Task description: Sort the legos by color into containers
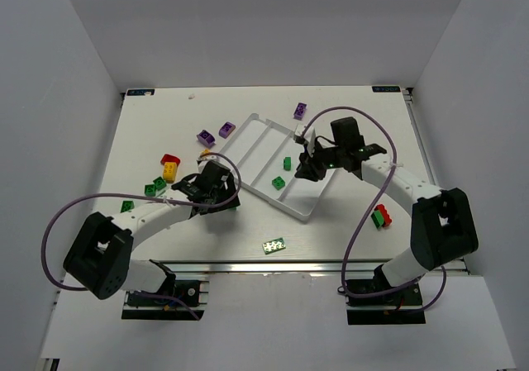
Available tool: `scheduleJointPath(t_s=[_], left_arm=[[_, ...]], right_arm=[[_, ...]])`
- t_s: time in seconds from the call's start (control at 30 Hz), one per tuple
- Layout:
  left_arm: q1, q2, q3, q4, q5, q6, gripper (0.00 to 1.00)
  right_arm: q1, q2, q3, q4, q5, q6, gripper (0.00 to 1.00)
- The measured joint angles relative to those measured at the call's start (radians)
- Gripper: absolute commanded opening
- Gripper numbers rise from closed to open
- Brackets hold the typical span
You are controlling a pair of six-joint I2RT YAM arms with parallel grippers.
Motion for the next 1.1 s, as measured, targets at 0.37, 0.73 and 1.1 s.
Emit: scheduleJointPath(t_s=[0.37, 0.73, 1.1], left_arm=[[-0.016, 0.134, 0.061, 0.040, -0.015, 0.077, 0.74], [-0.089, 0.240, 0.121, 0.010, -0.103, 0.090, 0.56], [-0.105, 0.257, 0.128, -0.013, -0.157, 0.084, 0.25]], right_arm=[[0.000, -0.097, -0.053, -0.008, -0.018, 0.003, 0.37], [-0.016, -0.098, -0.057, -0.001, -0.018, 0.021, 0.39], [-0.032, -0.101, -0.058, 0.015, -0.018, 0.037, 0.39]])
